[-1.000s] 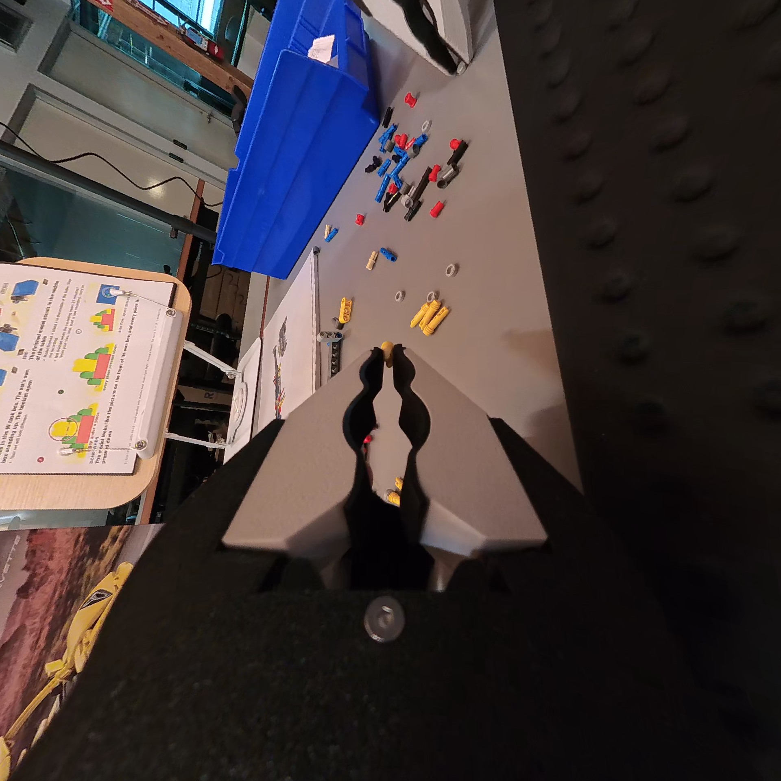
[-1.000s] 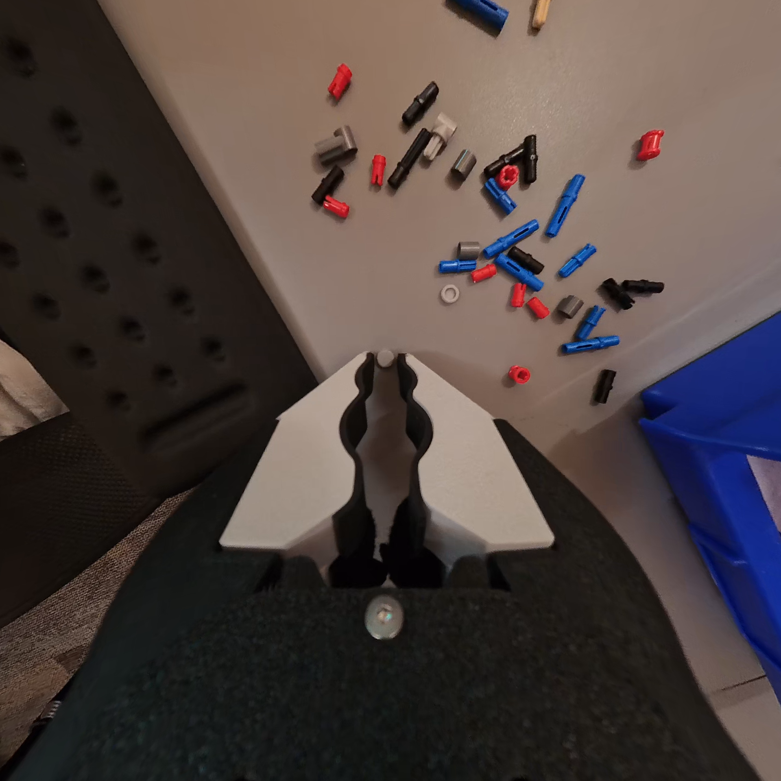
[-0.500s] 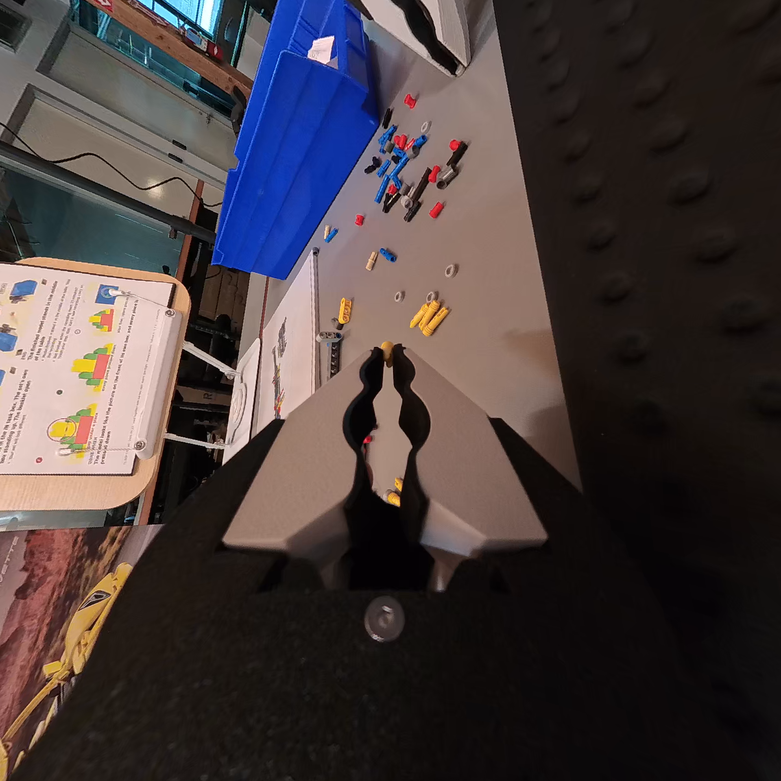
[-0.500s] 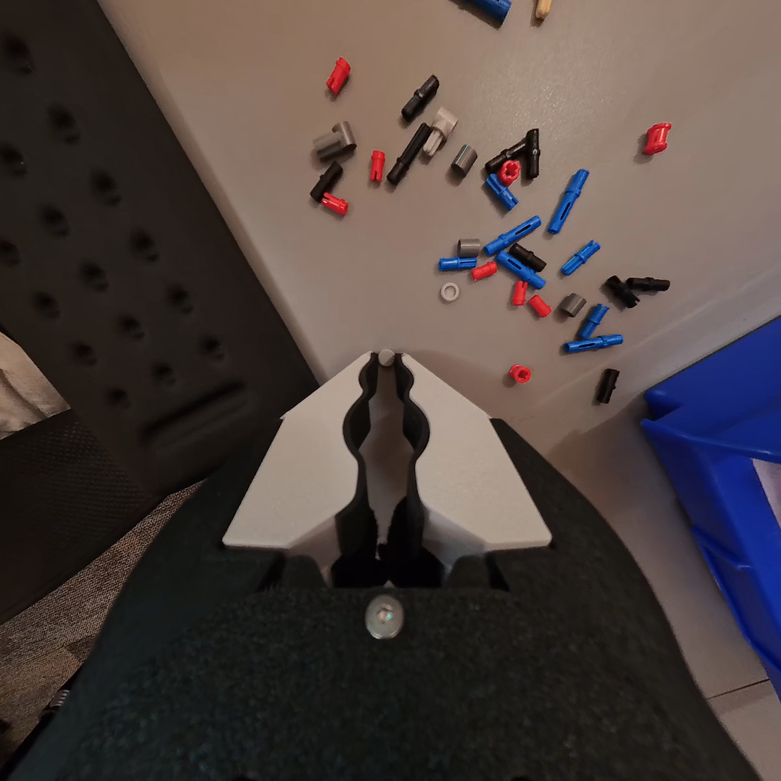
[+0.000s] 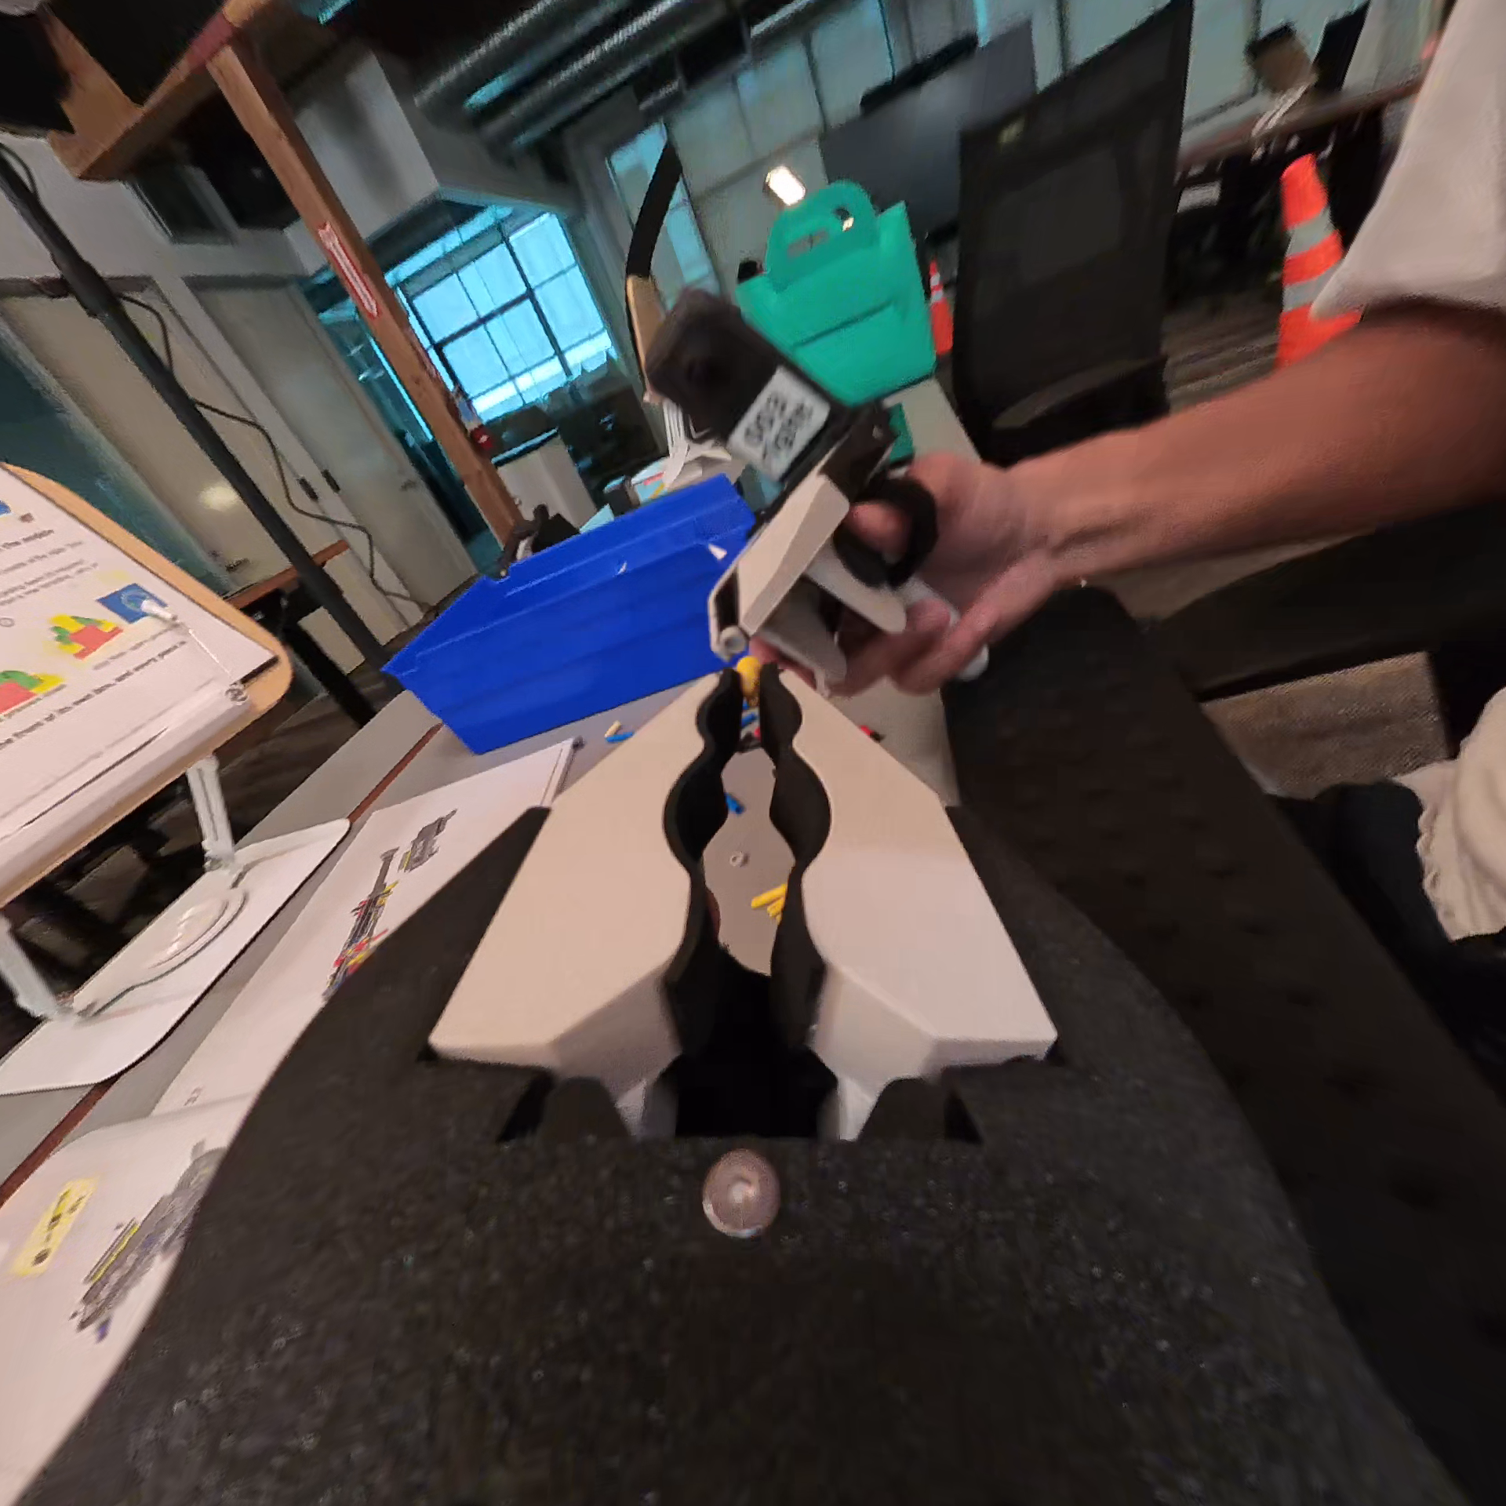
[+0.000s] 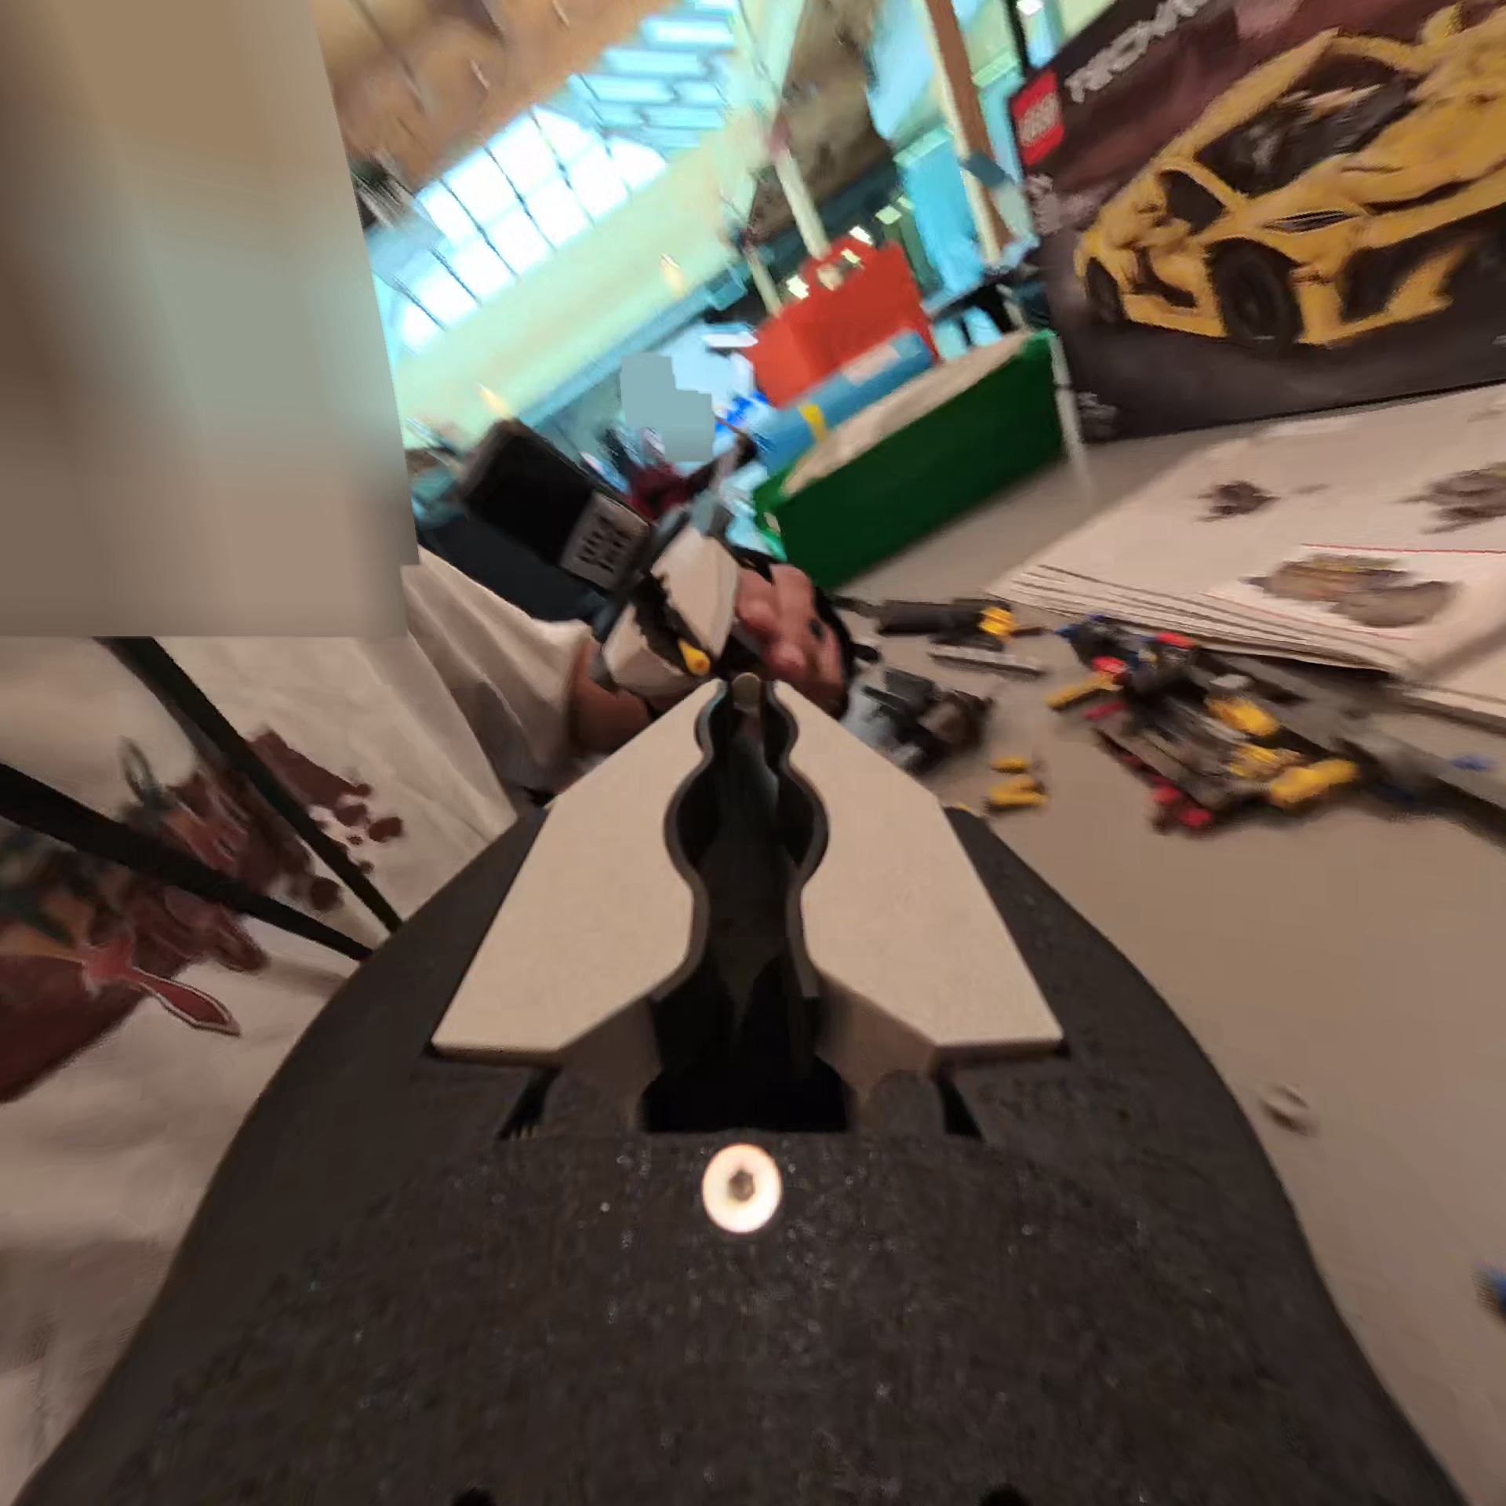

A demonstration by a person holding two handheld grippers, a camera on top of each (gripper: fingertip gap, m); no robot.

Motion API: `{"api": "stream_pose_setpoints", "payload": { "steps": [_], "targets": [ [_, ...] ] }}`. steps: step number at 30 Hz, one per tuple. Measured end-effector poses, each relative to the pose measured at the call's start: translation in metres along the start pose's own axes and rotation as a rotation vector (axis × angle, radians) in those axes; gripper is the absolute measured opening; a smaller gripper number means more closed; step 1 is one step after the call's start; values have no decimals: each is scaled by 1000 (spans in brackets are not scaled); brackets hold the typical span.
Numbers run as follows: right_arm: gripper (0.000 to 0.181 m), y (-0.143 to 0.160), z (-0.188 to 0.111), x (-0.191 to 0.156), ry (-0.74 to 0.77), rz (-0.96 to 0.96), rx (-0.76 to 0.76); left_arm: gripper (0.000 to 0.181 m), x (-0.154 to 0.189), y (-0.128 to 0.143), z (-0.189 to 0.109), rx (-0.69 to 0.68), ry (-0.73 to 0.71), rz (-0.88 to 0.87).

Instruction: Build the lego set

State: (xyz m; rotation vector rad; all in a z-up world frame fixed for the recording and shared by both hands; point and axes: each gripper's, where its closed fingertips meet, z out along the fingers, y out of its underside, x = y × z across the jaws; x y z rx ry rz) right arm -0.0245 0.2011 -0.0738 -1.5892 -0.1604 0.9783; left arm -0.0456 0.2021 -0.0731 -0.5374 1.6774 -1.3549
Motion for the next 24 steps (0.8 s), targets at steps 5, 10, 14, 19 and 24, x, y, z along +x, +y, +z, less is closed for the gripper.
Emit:
{"api": "stream_pose_setpoints", "payload": {
  "steps": [5, 10, 14, 19, 24],
  "targets": [
    [6, -4, 18, -13, -181, 131, 82, 3, -4, -1, -2, 13, -13, 11],
    [6, 2, 22, -13, -181, 120, 54, 3, -3, -1, -2, 13, -13, 25],
    [6, 2, 22, -13, -186, 116, 53, 3, -4, 1, -2, 5, -15, 27],
    [6, 0, 22, -14, -193, 116, 61, 3, -4, 2, -2, 1, -12, 23],
    [6, 2, 23, -12, -188, 110, 48, 3, -4, 1, -2, 0, -13, 31]
  ]
}}
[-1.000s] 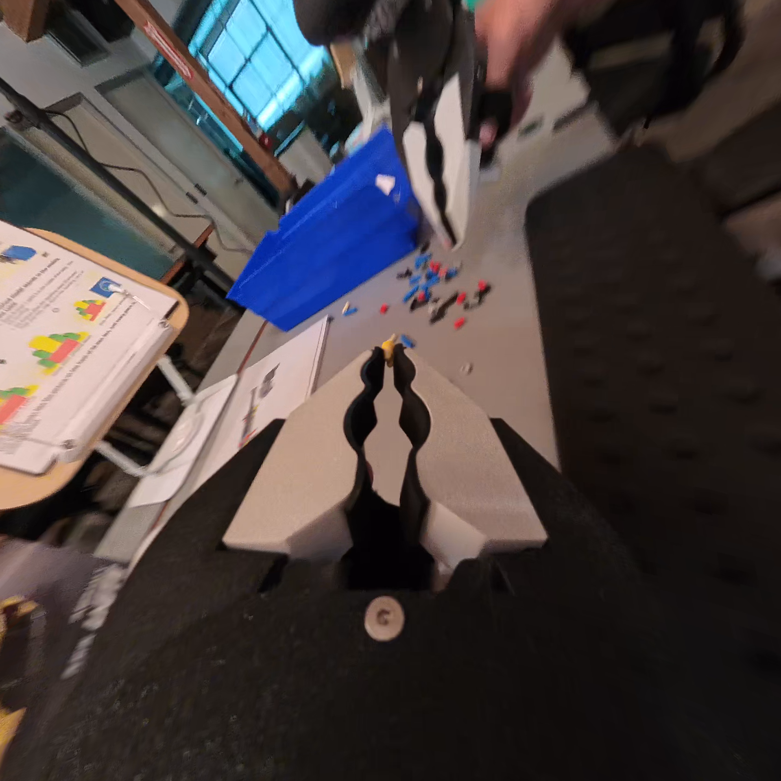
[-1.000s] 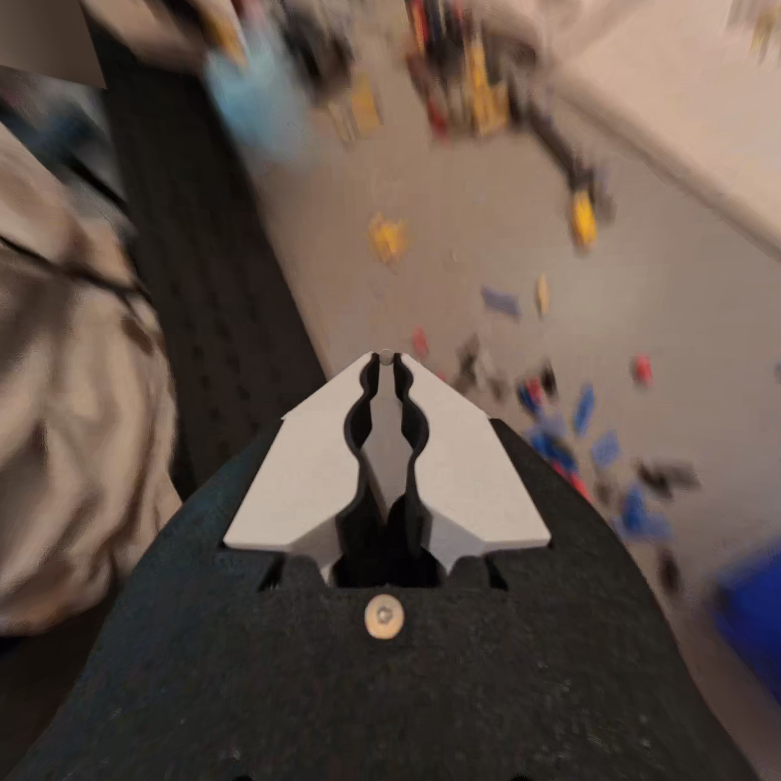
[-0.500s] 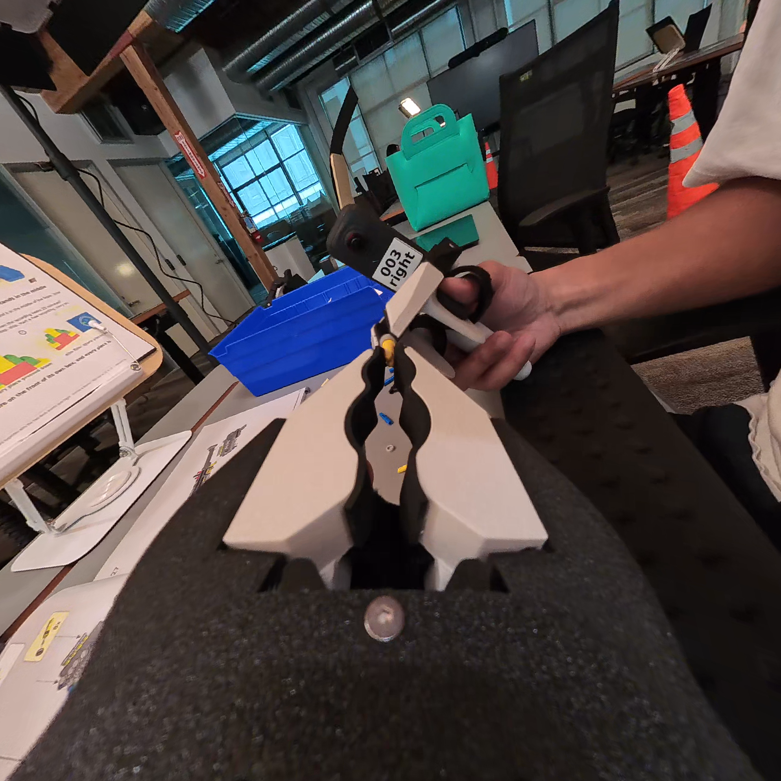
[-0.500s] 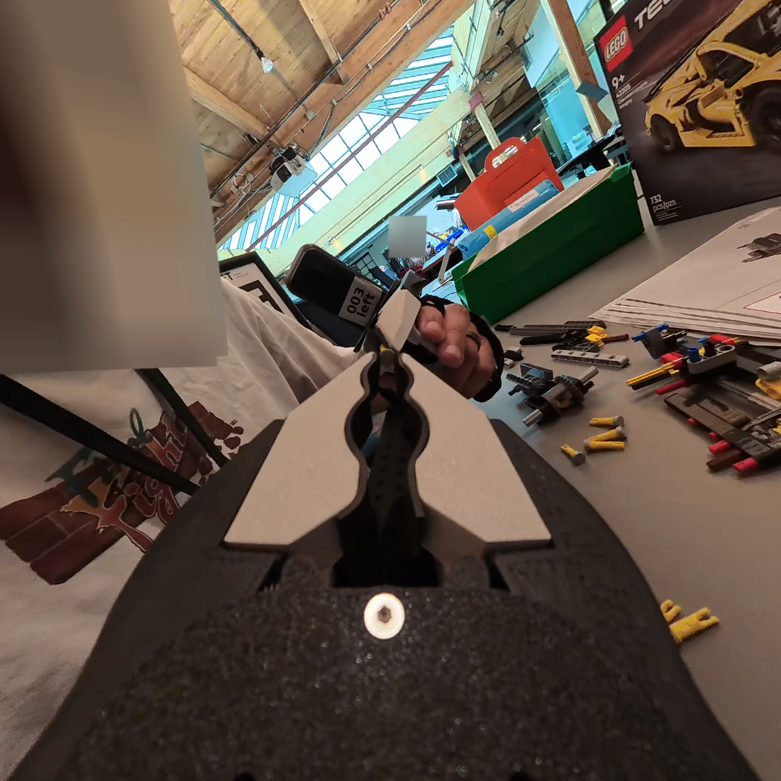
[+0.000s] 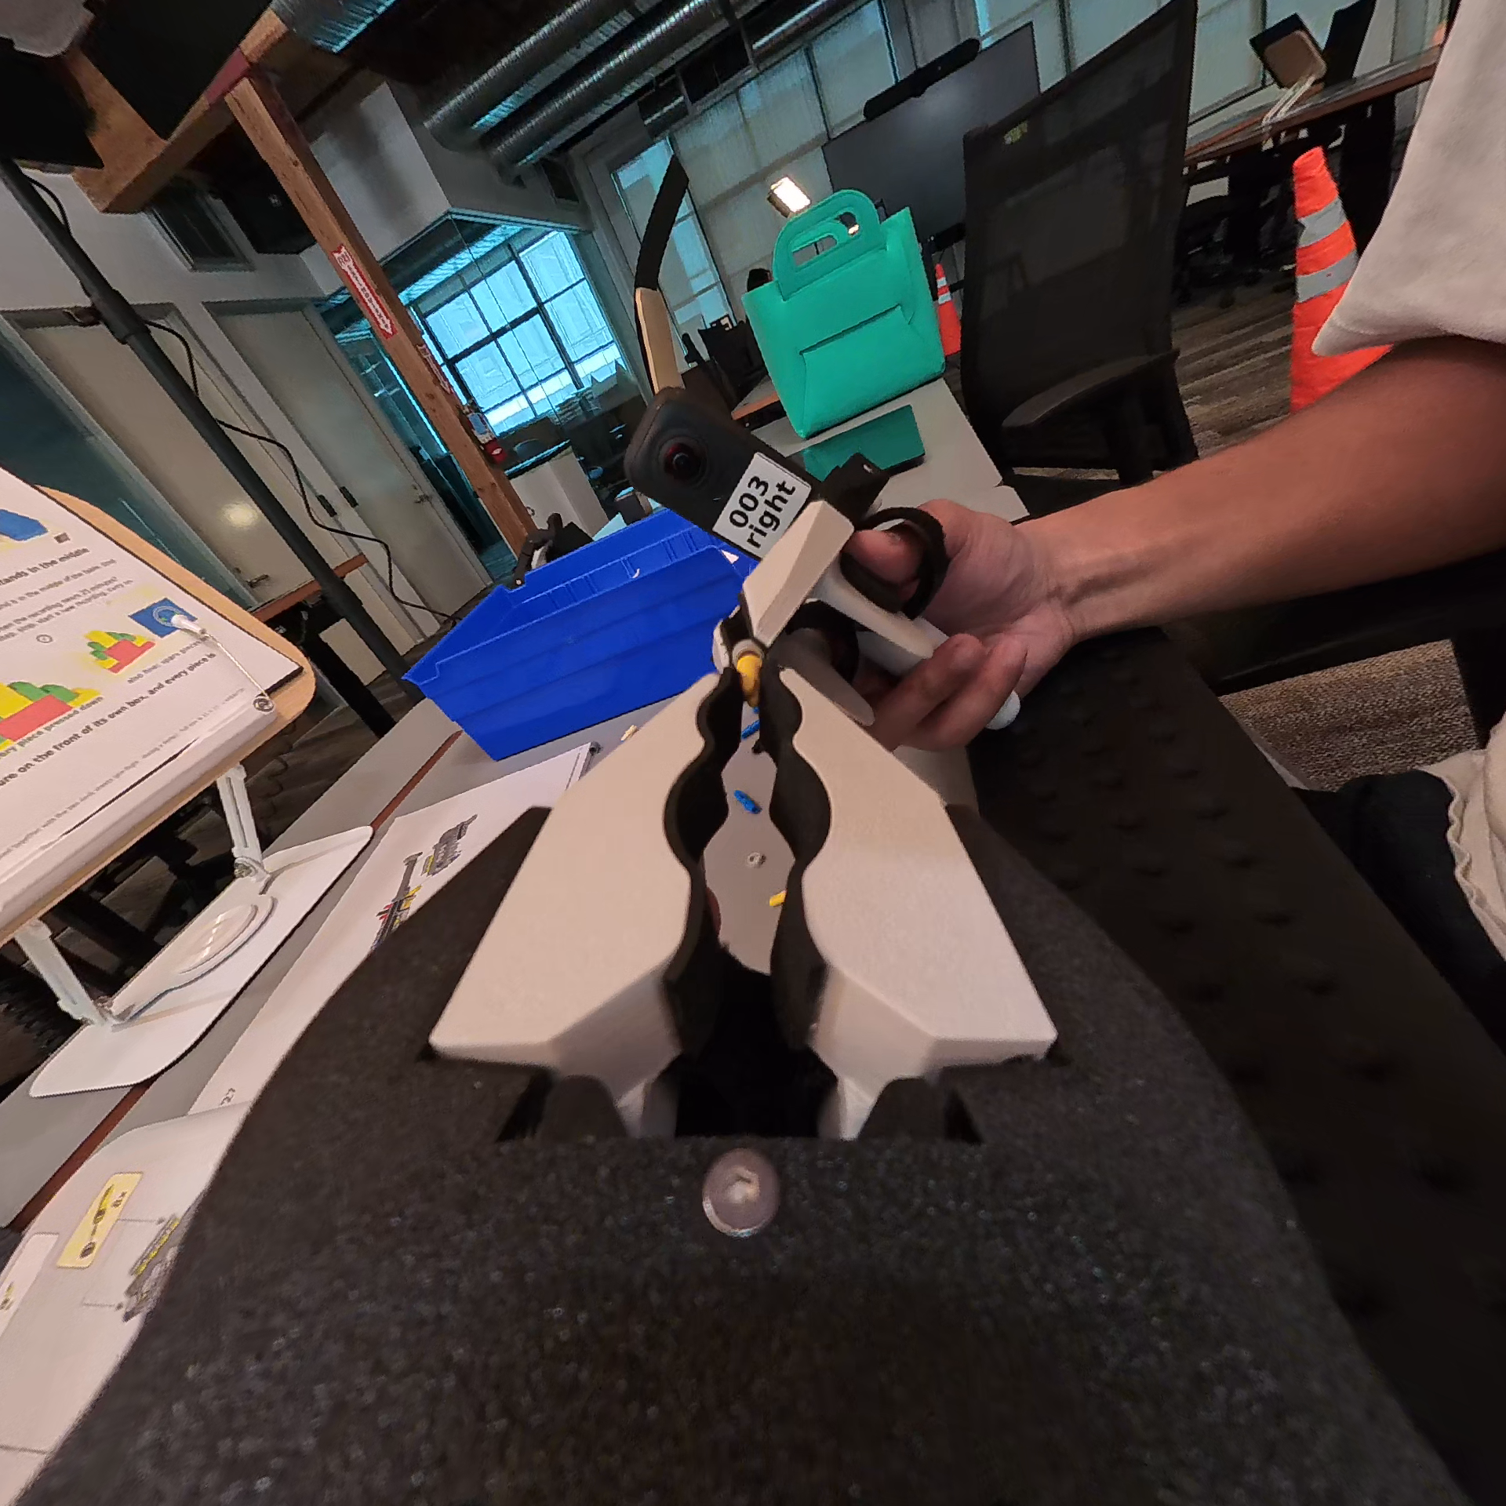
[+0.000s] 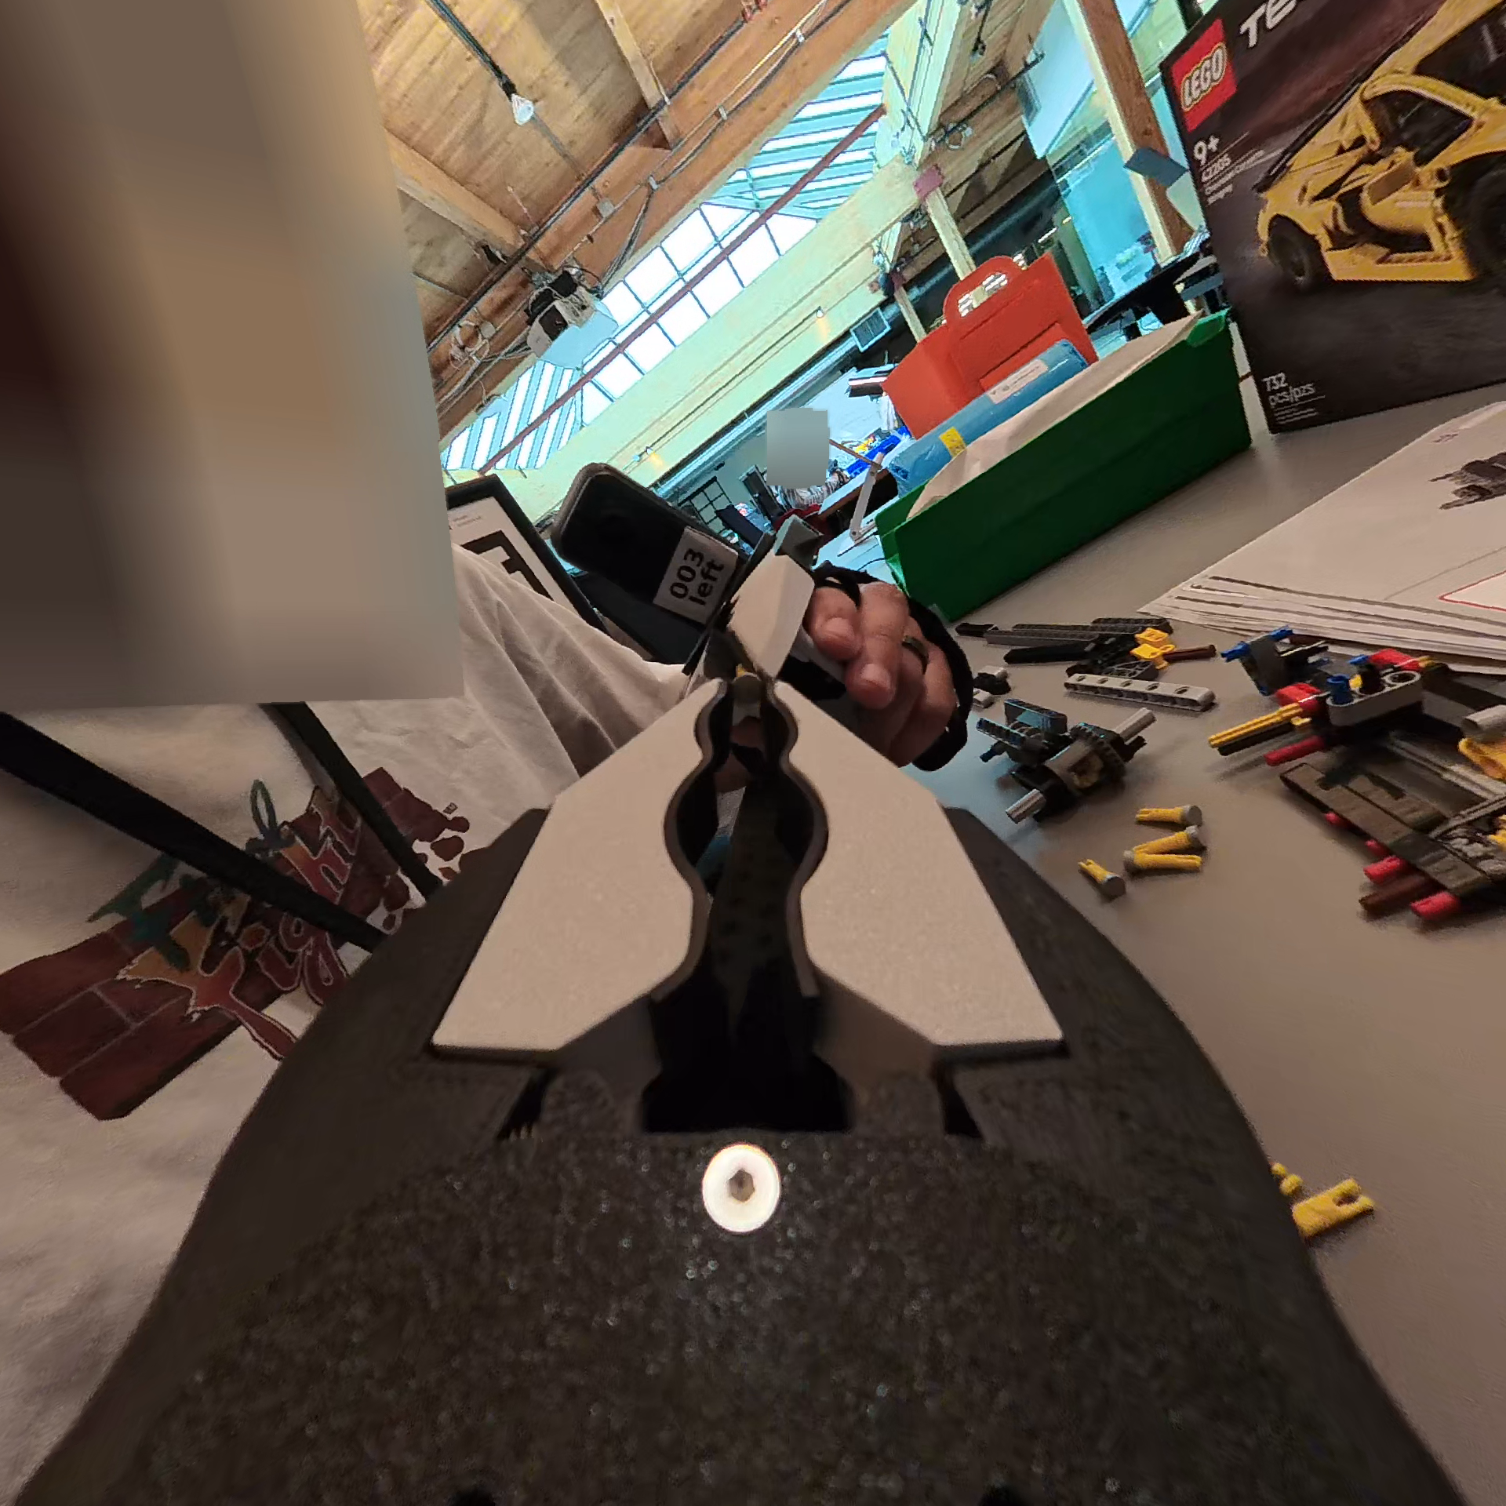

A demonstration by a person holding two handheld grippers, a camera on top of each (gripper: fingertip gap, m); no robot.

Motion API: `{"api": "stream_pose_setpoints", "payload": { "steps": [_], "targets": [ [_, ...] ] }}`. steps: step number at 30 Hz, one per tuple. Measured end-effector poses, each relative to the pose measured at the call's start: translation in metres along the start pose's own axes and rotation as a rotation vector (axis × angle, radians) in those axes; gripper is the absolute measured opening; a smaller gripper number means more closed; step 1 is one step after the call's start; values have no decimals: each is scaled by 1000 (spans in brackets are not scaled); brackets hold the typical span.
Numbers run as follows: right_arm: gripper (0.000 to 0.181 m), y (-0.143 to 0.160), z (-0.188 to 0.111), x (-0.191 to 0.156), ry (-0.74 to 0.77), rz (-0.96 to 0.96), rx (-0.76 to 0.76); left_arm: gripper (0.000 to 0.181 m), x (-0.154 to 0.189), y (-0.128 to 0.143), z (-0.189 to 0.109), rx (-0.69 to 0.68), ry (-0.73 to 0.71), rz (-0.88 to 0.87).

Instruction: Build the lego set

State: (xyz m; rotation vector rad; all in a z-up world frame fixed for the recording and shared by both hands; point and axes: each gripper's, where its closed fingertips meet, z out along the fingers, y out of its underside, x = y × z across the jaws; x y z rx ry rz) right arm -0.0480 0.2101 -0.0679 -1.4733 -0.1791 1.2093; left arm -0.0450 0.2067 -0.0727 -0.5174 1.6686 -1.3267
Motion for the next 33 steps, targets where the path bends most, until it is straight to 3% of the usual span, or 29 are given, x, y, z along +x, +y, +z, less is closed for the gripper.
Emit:
{"api": "stream_pose_setpoints", "payload": {
  "steps": [8, 17, 27, 33],
  "targets": [
    [6, 2, 0, -1, -55, 79, 0, 3, 2, -1, 0, 9, 0, 3],
    [6, 6, 1, -4, -148, 203, -15, 3, 5, -1, 0, -23, -55, 194],
    [6, 6, 1, 2, -97, 156, 2, 3, 1, 3, 1, -84, -141, 303],
    [6, 0, 3, -6, -154, 180, 46, 3, -1, -6, 1, -53, -234, 376]
  ]
}}
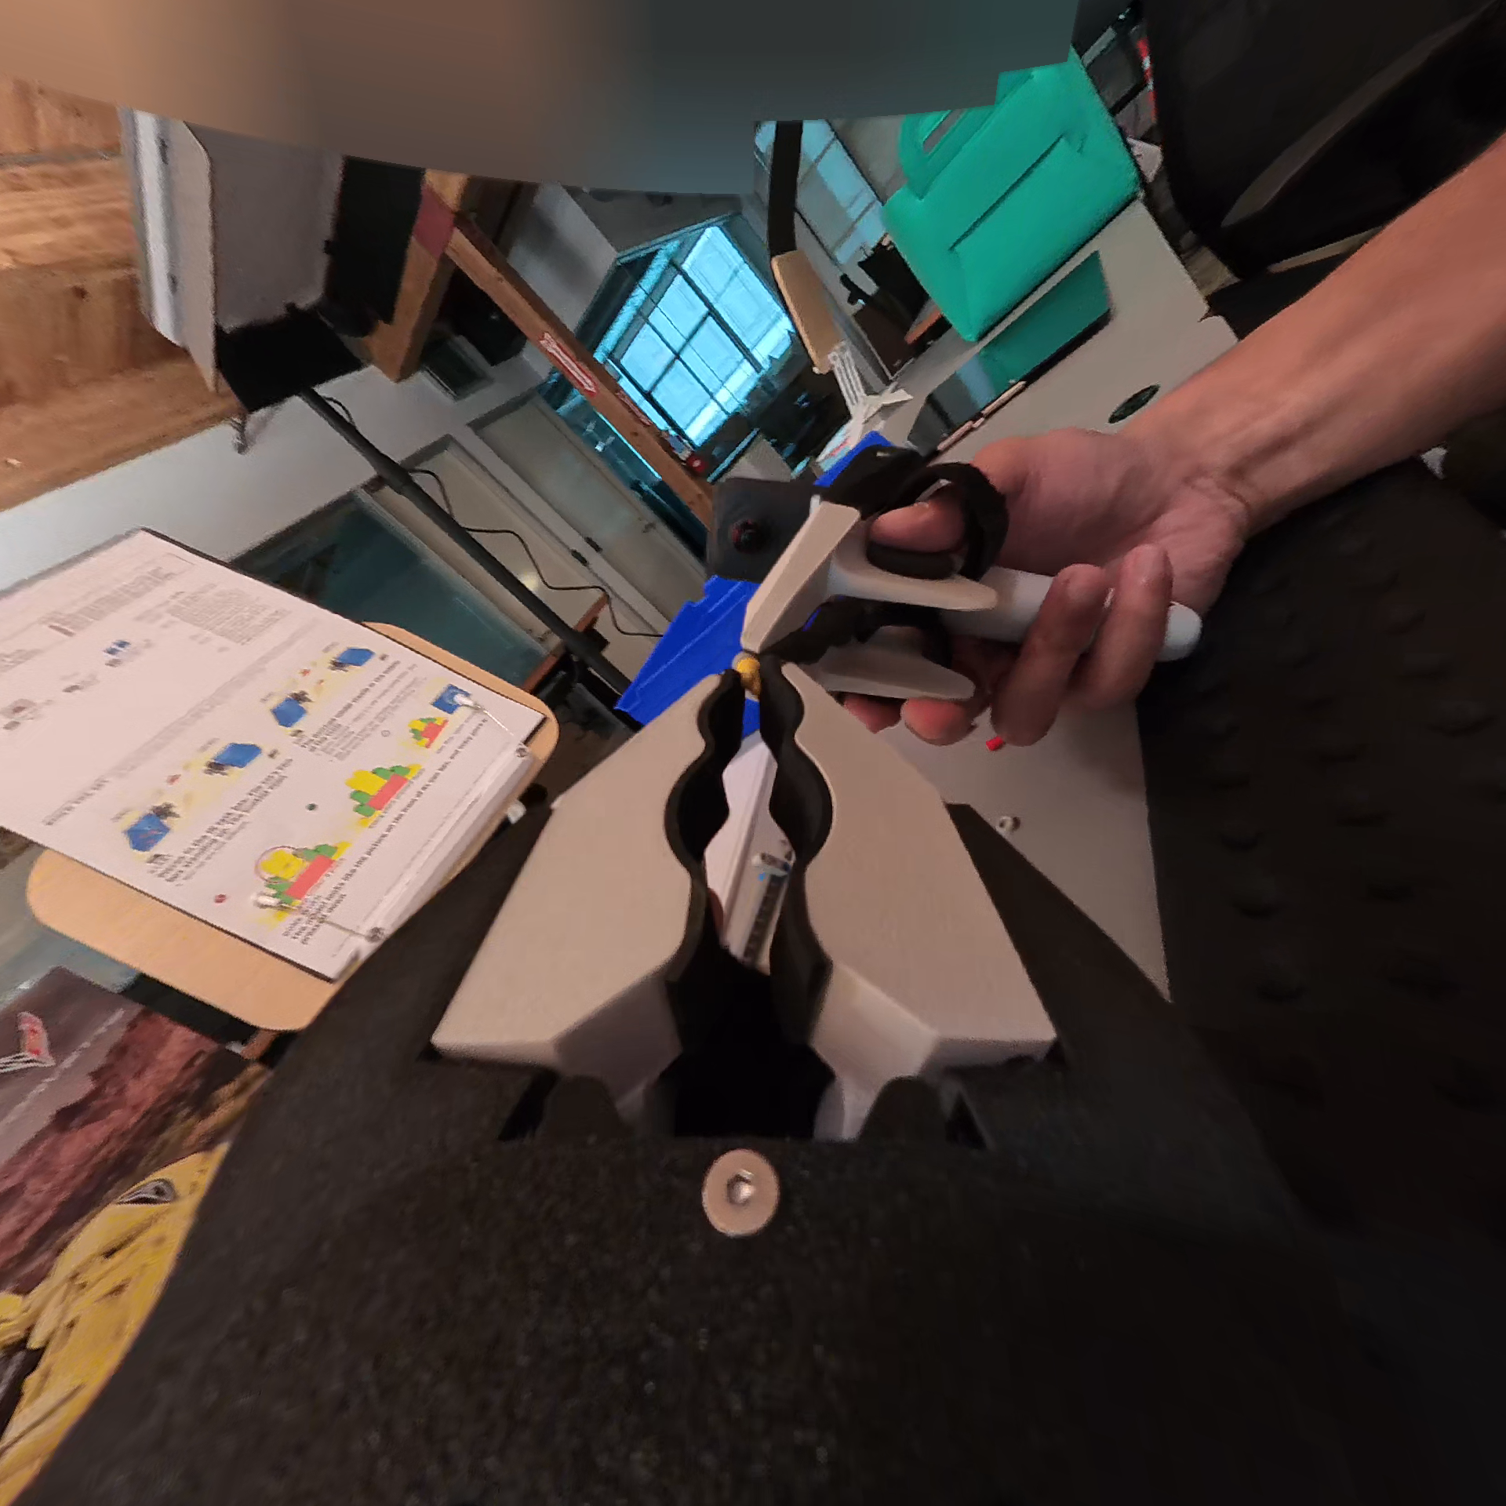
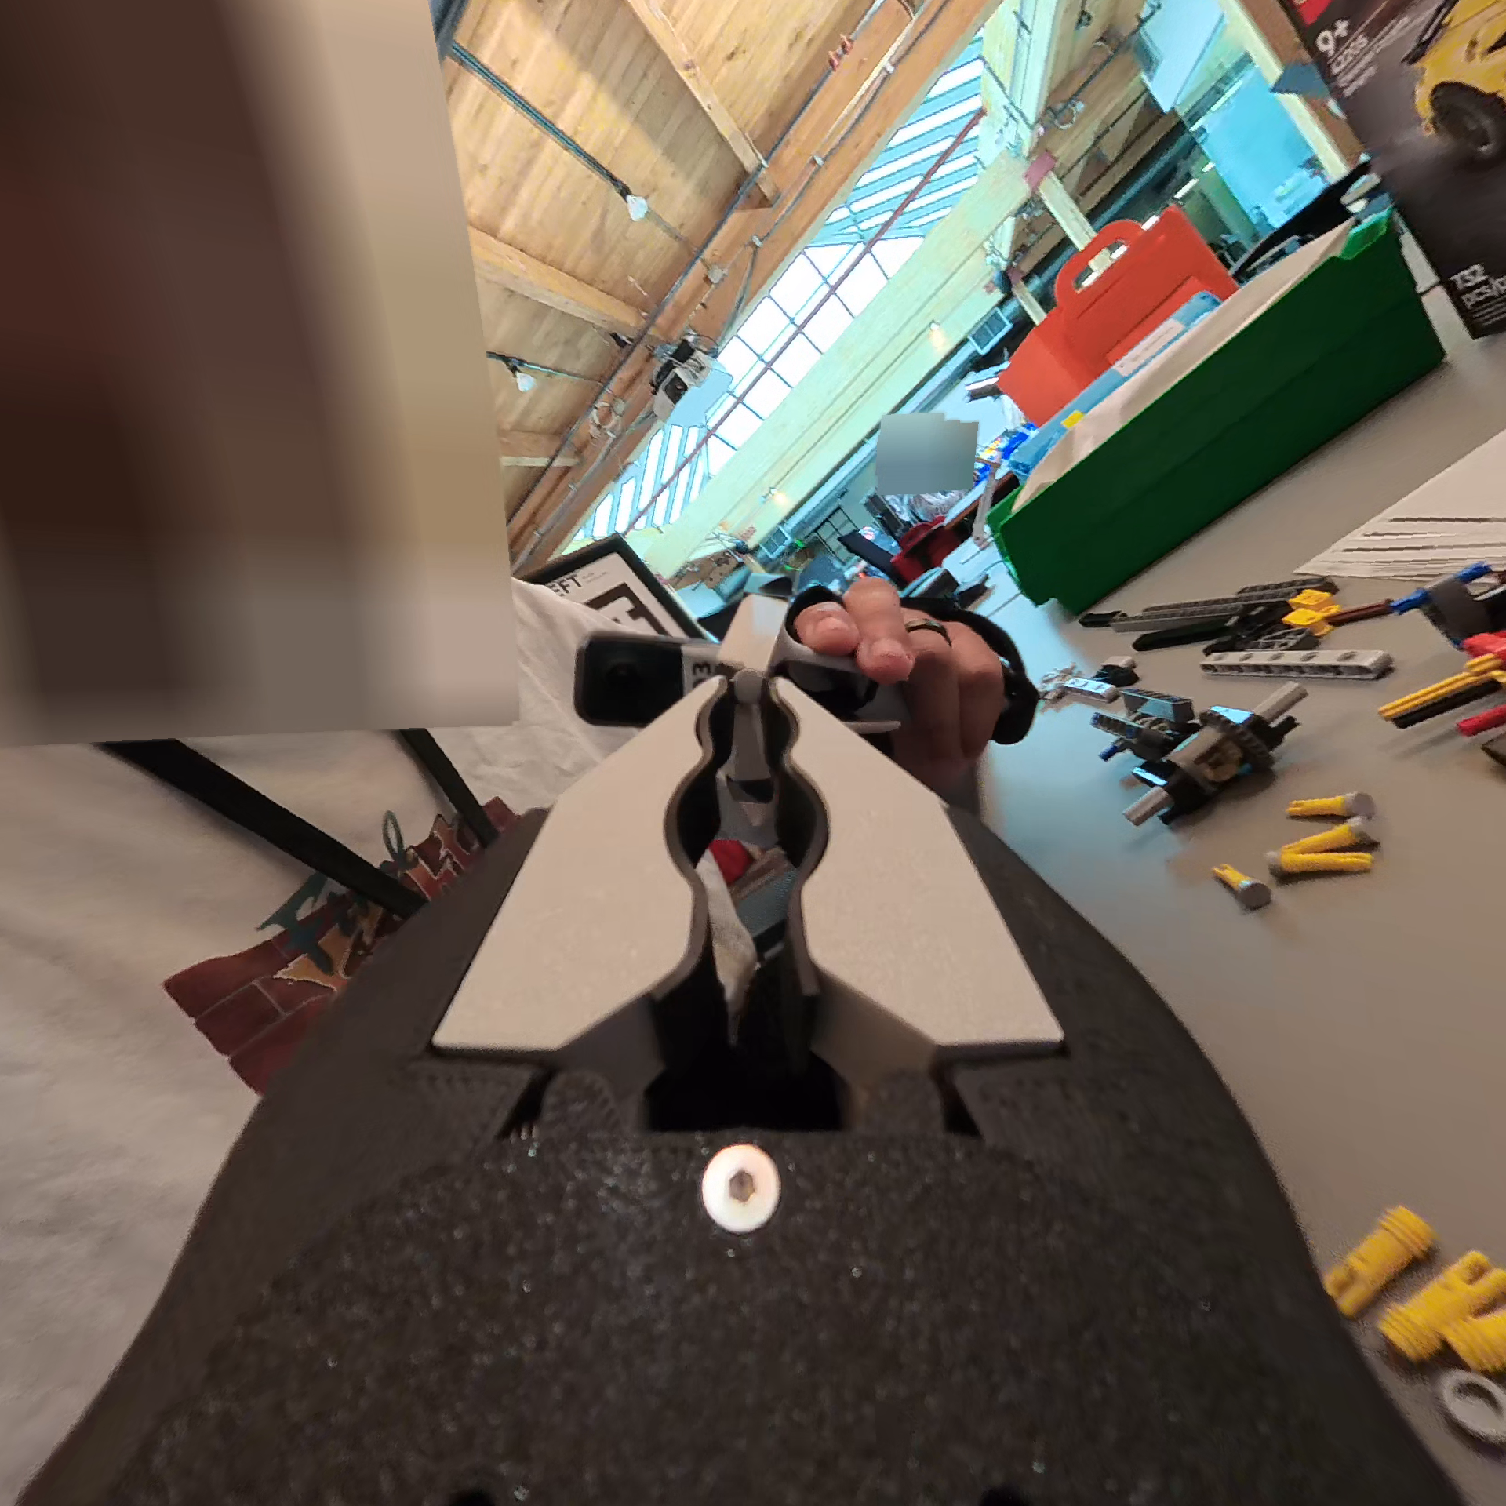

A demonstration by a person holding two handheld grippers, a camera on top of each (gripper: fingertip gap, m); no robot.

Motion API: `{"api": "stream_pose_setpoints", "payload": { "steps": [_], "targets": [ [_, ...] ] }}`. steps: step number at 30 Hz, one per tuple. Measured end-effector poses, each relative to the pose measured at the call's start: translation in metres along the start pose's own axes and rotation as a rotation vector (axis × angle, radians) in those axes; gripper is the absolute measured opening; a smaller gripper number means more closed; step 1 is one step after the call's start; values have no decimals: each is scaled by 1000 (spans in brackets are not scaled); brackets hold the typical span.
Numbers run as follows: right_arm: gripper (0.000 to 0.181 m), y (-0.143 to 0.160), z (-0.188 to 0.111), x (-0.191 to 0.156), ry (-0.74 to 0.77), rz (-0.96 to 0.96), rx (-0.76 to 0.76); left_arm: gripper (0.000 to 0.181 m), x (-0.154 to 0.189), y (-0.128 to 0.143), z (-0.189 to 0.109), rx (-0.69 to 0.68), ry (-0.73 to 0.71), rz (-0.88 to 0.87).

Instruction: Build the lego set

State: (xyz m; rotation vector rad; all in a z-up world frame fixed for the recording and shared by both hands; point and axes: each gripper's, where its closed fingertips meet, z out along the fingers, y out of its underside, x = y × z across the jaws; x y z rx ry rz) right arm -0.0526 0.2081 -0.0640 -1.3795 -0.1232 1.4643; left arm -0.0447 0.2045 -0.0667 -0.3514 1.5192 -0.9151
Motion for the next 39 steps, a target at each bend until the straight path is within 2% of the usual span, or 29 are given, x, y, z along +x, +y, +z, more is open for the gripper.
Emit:
{"api": "stream_pose_setpoints", "payload": {
  "steps": [3, 6, 12, 15, 19, 23, 28, 31, 34, 39],
  "targets": [
    [6, 0, 0, -2, -27, 30, -5, 3, 0, -2, 0, 7, -14, 40],
    [6, -5, -3, 9, 56, -10, 8, 3, -3, 9, 3, -38, -6, 27],
    [18, -17, -14, 25, 332, -317, 31, 3, 1, 33, 8, -164, 15, 34],
    [19, -13, -16, 34, 454, -430, -17, 3, -2, 42, 9, -205, 7, 5],
    [19, -6, -13, 37, 479, -462, -70, 3, -1, 45, 9, -217, 12, 17],
    [14, -21, -43, 32, 594, -549, -63, 2, 1, 51, 7, -241, 45, -22],
    [14, -57, -117, 18, 777, -596, 185, 3, 28, 60, 11, -285, 182, -89],
    [7, -76, -145, 6, 855, -658, 333, 3, 48, 60, 12, -292, 253, -76],
    [8, -77, -146, 9, 845, -625, 348, 3, 63, 60, 12, -309, 301, -81],
    [11, -61, -133, 33, 853, -551, 211, 3, 64, 60, 12, -319, 304, -99]
  ]
}}
